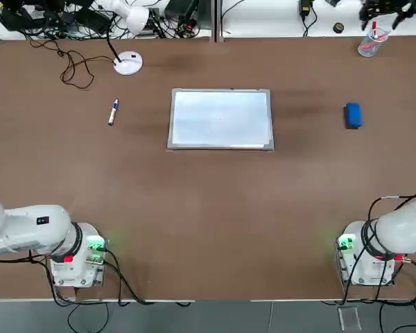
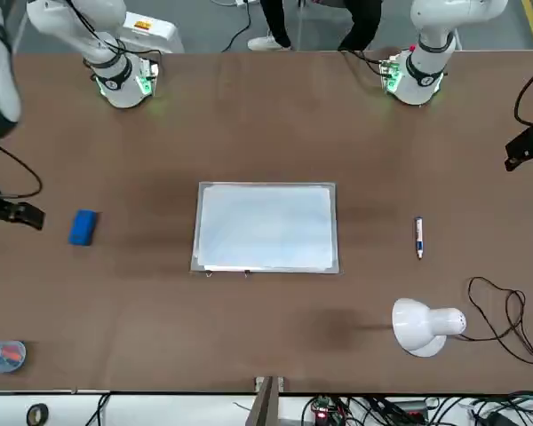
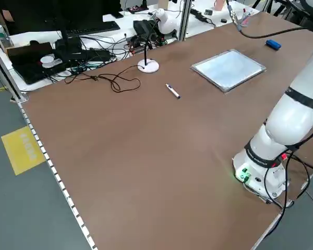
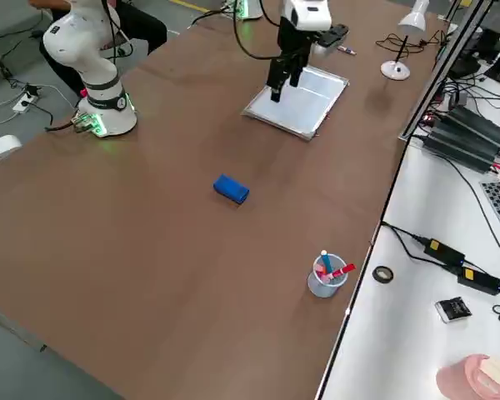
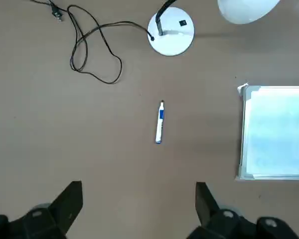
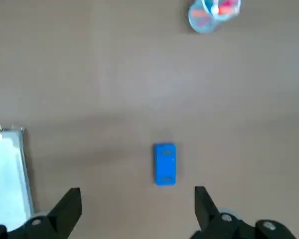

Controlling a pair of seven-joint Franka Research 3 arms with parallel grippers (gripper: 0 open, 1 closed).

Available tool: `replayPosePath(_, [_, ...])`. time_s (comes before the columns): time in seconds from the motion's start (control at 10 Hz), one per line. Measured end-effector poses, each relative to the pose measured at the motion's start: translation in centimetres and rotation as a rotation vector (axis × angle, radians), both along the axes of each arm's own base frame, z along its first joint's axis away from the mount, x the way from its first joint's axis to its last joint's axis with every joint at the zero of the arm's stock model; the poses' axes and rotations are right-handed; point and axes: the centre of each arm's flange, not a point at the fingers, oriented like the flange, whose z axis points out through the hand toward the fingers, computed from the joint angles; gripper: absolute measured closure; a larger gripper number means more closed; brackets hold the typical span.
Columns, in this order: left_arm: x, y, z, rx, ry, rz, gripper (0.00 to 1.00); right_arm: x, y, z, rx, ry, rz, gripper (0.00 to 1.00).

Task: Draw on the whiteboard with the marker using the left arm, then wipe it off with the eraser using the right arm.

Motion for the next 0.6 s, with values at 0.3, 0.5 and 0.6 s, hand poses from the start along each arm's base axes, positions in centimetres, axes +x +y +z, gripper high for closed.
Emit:
replayPosePath(0.3, [-0.4,-0.1,-0.2,0.003,0.032,-0.003,0.00,-2.7,-1.2,3.1,0.058,0.016,-0.018,0.00])
replayPosePath(0.5, [-0.6,-0.1,-0.3,0.004,0.048,-0.002,0.00,-4.5,-0.8,4.3,0.081,0.009,-0.012,0.00])
replayPosePath(0.6, [-0.6,-0.1,-0.3,0.004,0.050,-0.002,0.00,-5.0,-0.6,4.5,0.085,0.004,-0.009,0.00])
